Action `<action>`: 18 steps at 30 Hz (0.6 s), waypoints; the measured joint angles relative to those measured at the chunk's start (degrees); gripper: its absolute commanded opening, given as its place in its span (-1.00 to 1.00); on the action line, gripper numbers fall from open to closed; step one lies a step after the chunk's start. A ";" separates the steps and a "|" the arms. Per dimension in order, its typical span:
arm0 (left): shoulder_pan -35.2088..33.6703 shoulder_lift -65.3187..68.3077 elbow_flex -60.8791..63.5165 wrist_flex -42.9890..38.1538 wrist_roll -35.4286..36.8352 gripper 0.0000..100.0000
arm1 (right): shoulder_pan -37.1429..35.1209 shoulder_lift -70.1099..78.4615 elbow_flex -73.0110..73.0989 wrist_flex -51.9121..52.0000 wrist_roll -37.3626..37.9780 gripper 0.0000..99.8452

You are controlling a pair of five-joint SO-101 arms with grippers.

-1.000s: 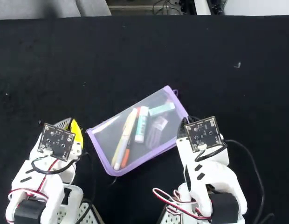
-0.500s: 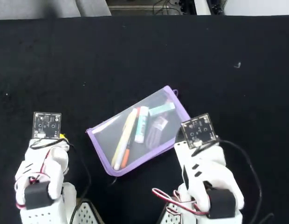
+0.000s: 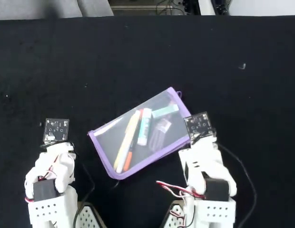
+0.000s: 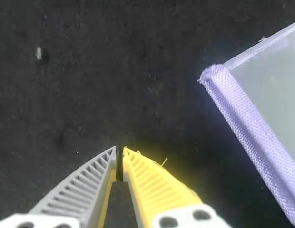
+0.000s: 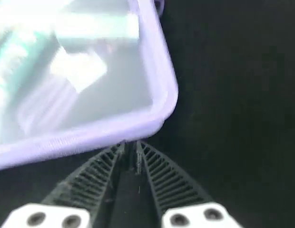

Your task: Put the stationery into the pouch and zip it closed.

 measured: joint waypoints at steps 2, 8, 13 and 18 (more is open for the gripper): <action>-0.09 0.00 0.70 0.00 0.00 -0.94 | 0.53 0.70 2.20 -0.35 0.00 -0.97; -1.58 0.35 1.76 0.18 0.00 -0.94 | 0.44 0.62 4.40 -1.67 0.00 -0.97; -4.66 0.35 1.76 0.18 0.00 -0.94 | 0.53 0.35 5.19 -1.85 0.00 -0.97; -4.92 0.44 1.93 0.18 2.99 -0.94 | 0.70 0.53 5.45 -1.85 -0.09 -0.97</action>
